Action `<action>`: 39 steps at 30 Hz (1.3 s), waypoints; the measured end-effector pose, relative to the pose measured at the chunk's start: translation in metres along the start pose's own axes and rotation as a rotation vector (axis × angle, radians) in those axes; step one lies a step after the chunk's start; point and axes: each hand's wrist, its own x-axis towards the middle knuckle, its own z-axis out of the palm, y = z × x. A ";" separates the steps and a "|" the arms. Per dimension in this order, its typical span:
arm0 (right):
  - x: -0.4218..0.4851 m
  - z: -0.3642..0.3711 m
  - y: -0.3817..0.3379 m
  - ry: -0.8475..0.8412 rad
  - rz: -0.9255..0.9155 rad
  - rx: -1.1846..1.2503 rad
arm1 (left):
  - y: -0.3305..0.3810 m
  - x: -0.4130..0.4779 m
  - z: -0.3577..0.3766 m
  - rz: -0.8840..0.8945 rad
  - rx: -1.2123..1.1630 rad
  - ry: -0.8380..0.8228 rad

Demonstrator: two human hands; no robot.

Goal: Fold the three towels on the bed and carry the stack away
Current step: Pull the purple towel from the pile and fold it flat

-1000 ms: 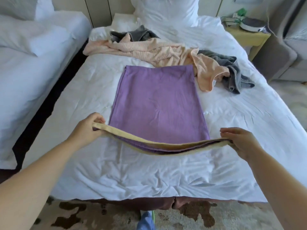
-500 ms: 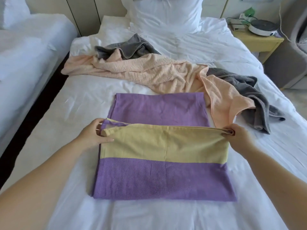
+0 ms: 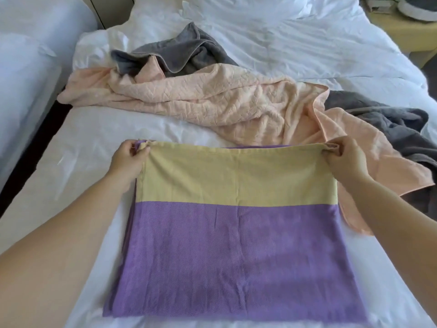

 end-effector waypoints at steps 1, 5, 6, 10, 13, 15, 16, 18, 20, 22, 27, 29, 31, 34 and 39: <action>0.007 0.007 0.001 0.015 -0.006 -0.008 | -0.001 0.008 0.009 0.009 0.028 0.032; 0.021 0.032 0.012 0.107 0.095 -0.103 | -0.008 0.031 0.038 0.037 0.134 0.086; 0.019 0.036 0.012 0.152 0.102 -0.176 | -0.008 0.030 0.043 0.055 0.259 0.146; -0.033 0.074 -0.013 0.169 -0.274 -0.247 | -0.015 -0.018 0.078 0.612 0.616 0.223; -0.091 0.133 -0.020 -0.272 -0.562 -0.367 | -0.029 -0.066 0.118 0.907 0.892 -0.268; -0.096 0.143 0.003 -0.388 -0.580 -0.578 | -0.046 -0.062 0.118 0.781 1.090 -0.377; -0.085 0.133 0.021 -0.373 -0.545 -0.638 | -0.056 -0.050 0.109 0.713 1.146 -0.347; -0.064 0.102 0.059 -0.302 -0.481 -0.722 | -0.072 -0.027 0.081 0.655 1.226 -0.276; -0.054 0.067 0.082 -0.253 -0.391 -0.773 | -0.080 -0.018 0.050 0.572 1.240 -0.216; -0.063 0.051 0.081 -0.165 -0.255 -0.722 | -0.076 -0.031 0.037 0.491 1.176 -0.144; -0.158 0.091 0.012 -0.280 -0.247 -0.447 | -0.065 -0.150 0.062 0.702 1.020 -0.312; -0.205 0.109 0.005 -0.445 -0.334 -0.438 | -0.077 -0.187 0.068 0.750 1.039 -0.426; -0.222 0.103 0.022 -0.471 -0.417 -0.569 | -0.094 -0.189 0.055 0.687 1.090 -0.462; -0.206 0.057 0.076 -0.348 -0.340 -0.754 | -0.119 -0.170 0.014 0.620 1.170 -0.372; -0.218 0.005 0.109 -0.238 -0.065 -0.784 | -0.123 -0.179 -0.022 0.486 1.168 -0.195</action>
